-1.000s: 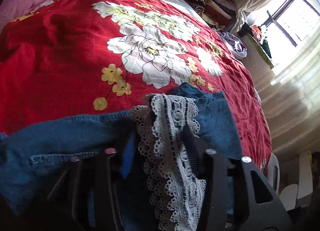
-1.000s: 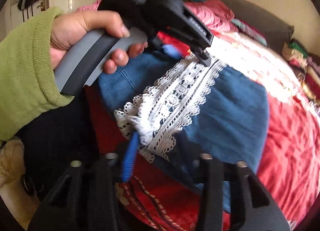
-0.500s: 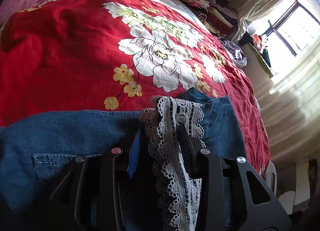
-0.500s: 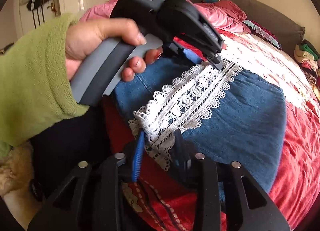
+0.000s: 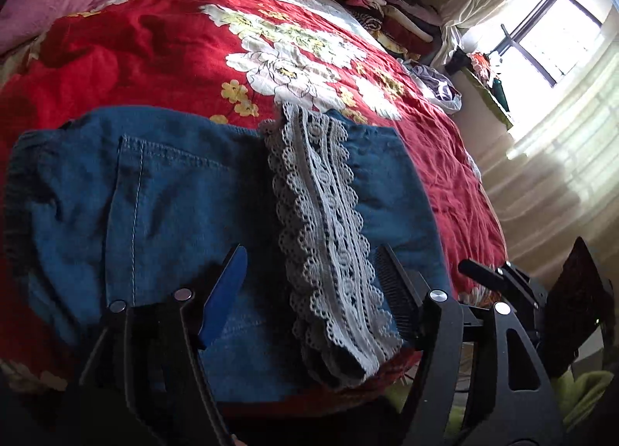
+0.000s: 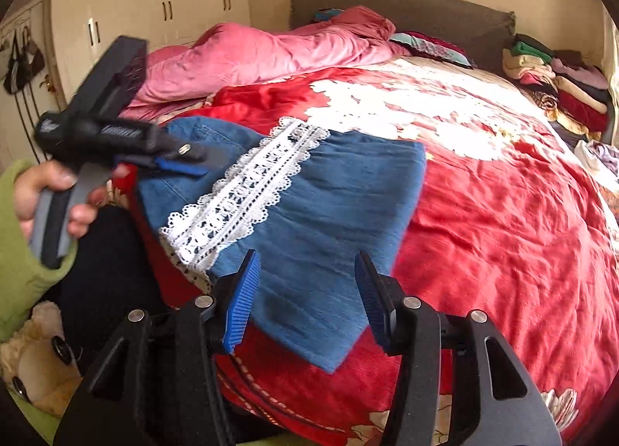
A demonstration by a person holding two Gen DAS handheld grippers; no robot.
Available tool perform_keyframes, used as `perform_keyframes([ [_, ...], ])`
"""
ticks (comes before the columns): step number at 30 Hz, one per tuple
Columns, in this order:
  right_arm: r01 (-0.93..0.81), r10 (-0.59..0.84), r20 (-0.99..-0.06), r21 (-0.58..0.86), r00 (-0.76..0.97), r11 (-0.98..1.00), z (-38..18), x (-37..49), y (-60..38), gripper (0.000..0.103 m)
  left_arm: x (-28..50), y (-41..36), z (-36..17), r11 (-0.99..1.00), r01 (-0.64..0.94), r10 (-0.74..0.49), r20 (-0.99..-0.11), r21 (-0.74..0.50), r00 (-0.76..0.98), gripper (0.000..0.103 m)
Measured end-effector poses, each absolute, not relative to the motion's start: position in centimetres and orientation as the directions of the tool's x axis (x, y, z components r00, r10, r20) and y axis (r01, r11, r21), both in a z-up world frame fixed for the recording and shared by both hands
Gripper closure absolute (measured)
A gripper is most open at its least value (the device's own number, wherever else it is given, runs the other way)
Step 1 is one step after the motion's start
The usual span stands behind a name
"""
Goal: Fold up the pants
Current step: 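Lay the lace hem flat on the pants and open the left gripper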
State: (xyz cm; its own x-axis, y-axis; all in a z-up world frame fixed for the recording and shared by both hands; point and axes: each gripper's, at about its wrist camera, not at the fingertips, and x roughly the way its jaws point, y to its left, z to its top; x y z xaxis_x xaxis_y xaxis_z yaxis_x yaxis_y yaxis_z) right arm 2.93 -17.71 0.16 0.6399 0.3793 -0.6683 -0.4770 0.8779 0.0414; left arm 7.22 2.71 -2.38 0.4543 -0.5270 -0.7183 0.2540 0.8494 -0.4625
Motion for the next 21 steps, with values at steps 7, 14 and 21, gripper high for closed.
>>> perform_keyframes([
  [7,-0.489,0.391,-0.681,0.056,0.619,0.871,-1.4,3.8,-17.3,0.054,5.7,2.1,-4.3,0.864,0.214,-0.504,-0.764,-0.456,0.404,0.042],
  [14,-0.483,0.325,-0.739,-0.002,0.590,0.875,-3.5,4.2,-17.1,0.054,4.9,-0.5,-4.9,0.905,0.256,-0.421,-0.808,-0.341,0.412,0.079],
  [21,-0.455,0.299,-0.770,0.013,0.564,0.891,-5.4,4.1,-18.4,0.053,4.6,-0.8,-5.2,0.917,0.290,-0.378,-0.827,-0.274,0.415,0.076],
])
